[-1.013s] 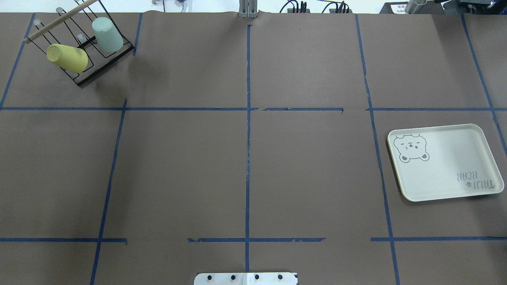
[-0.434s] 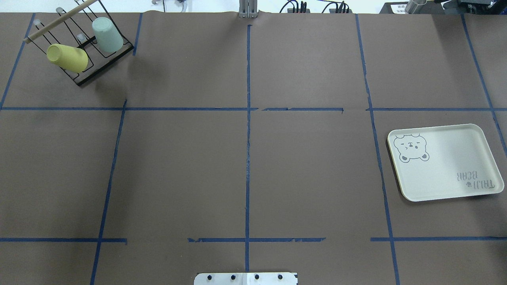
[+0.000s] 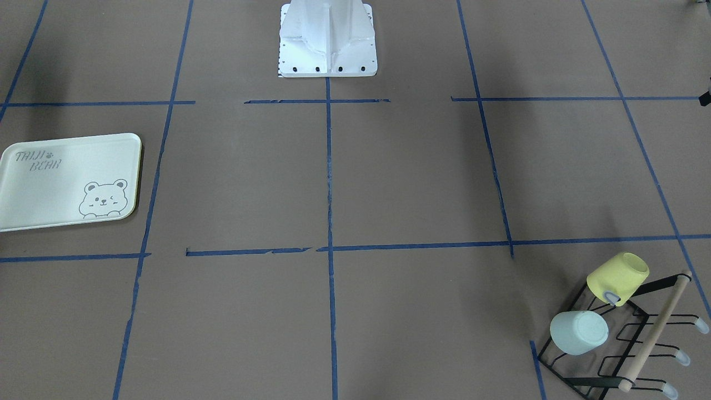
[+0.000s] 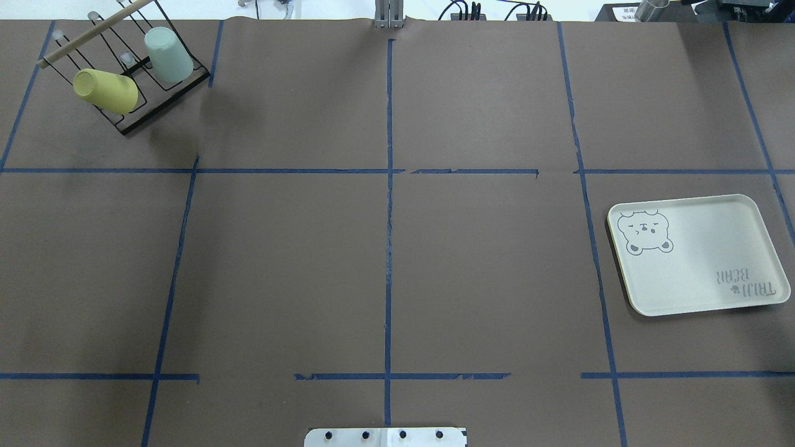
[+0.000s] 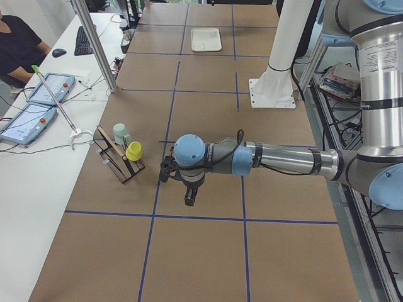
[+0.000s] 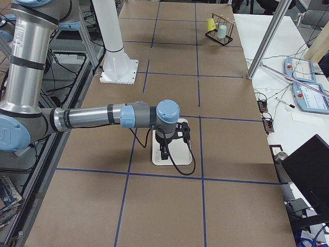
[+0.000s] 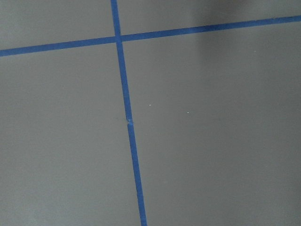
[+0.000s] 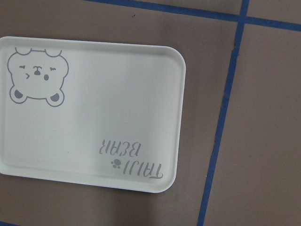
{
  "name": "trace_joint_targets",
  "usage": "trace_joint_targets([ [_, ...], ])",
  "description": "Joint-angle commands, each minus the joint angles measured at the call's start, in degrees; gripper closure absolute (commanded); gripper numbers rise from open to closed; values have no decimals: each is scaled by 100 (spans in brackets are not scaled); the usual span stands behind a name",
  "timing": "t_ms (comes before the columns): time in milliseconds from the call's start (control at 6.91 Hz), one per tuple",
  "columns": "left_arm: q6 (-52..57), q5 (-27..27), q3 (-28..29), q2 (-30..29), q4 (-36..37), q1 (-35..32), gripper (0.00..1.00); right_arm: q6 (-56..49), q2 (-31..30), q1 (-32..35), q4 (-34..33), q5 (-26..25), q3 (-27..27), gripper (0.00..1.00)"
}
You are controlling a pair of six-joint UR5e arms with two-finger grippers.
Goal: Left arm grabs green cup and hands to right arm on tray
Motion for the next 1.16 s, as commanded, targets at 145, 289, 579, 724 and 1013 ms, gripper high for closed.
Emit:
trace_joint_targets([
  [145, -1420, -21, -188, -888, -274, 764, 0, 11, 73, -259, 96, 20, 0, 0],
  [289, -2014, 31, -162, -1318, -283, 1046, 0, 11, 178, -259, 131, 20, 8, 0],
  [579, -3167, 503, 222, -2502, -204, 1618, 0, 11, 258, -259, 132, 176, 8, 0],
  [724, -3458, 1072, 773, -3248, -186, 1759, 0, 2, 267, -259, 132, 308, 0, 0],
  [1013, -3452, 1296, 2125, -4358, -195, 1822, 0, 2, 276, -277, 175, 336, -9, 0],
])
